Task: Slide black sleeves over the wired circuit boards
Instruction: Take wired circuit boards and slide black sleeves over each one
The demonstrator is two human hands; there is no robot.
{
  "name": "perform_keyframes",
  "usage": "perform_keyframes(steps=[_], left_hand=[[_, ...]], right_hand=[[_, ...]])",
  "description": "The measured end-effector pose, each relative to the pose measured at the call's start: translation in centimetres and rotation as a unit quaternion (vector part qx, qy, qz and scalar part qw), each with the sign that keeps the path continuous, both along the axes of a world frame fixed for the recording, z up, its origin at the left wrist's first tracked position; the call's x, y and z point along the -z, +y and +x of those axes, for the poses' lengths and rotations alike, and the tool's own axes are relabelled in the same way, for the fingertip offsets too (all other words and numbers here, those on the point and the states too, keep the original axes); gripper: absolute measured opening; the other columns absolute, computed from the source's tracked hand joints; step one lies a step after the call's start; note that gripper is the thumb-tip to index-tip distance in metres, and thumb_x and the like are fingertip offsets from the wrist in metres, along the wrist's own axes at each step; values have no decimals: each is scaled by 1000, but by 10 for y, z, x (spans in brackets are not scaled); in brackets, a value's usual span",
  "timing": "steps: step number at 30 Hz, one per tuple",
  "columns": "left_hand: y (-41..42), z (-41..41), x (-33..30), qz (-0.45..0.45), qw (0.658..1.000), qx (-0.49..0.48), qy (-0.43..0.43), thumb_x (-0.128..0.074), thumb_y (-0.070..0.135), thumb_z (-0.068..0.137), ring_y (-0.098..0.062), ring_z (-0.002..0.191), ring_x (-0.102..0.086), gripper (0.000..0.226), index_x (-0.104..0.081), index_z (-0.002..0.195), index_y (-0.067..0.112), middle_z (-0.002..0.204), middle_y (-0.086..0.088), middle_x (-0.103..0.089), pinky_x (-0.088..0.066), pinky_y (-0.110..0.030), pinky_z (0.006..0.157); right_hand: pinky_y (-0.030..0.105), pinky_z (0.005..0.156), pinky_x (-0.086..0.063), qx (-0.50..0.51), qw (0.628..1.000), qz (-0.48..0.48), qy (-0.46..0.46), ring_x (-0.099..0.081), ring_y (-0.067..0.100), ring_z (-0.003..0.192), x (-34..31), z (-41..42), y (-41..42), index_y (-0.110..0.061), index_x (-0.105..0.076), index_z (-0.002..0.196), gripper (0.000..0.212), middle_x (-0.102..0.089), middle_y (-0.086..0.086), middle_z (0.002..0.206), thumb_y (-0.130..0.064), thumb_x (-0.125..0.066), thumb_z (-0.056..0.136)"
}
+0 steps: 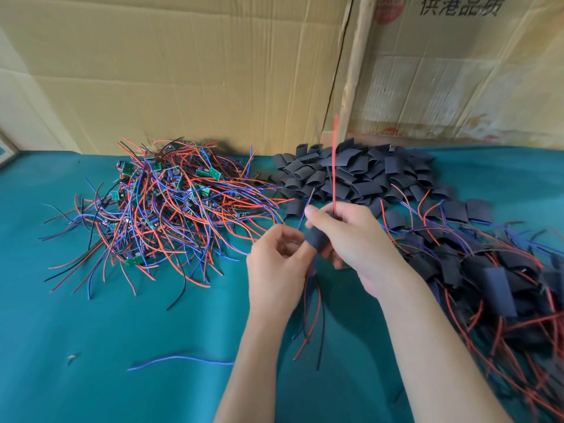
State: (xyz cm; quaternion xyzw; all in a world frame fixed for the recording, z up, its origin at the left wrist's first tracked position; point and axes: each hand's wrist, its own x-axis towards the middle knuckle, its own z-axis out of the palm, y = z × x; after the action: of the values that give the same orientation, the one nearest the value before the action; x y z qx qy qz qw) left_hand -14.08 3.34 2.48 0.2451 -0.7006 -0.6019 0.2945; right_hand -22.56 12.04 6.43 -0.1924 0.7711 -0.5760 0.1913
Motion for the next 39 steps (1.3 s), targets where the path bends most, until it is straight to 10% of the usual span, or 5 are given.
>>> perform_keyframes(steps=[5,12,16,24,39], left_hand=[[-6,5,-2,-25,994,110,-6,-81,31,72,-10,65,-62,18,-72,84,21,73,1,-72,-48,-27,58],[-8,6,6,-250,955,-49,-153,-72,31,88,-17,113,-50,37,-64,124,25,119,5,-55,-42,-27,91],[-5,4,8,-291,937,-48,-187,-69,37,89,-23,118,-41,45,-61,132,22,123,0,-56,-33,-26,94],[-11,6,11,-307,939,-32,-154,-84,34,74,-21,107,-47,36,-75,104,18,108,2,-59,-30,-17,90],[-5,6,-2,-265,951,-116,-113,-69,12,80,-19,86,-65,24,-77,102,18,104,6,-67,-50,-35,84]], right_hand=[[30,63,-37,1,993,99,59,-53,21,65,-14,-16,32,-14,-72,80,16,-62,-1,62,-30,-70,75],[40,95,-51,78,945,296,112,-71,22,91,-47,-45,121,-33,-77,75,18,-76,-8,75,-23,-87,64],[36,86,-51,175,932,234,216,-70,15,90,-55,-42,118,-36,-72,80,21,-74,-15,83,-37,-85,65],[30,101,-40,-73,897,334,281,-54,29,124,10,-9,13,-25,-67,128,41,-64,3,128,-13,-65,89],[28,57,-46,31,987,106,115,-64,14,61,9,-26,33,-32,-65,92,24,-73,-2,69,-13,-71,80]])
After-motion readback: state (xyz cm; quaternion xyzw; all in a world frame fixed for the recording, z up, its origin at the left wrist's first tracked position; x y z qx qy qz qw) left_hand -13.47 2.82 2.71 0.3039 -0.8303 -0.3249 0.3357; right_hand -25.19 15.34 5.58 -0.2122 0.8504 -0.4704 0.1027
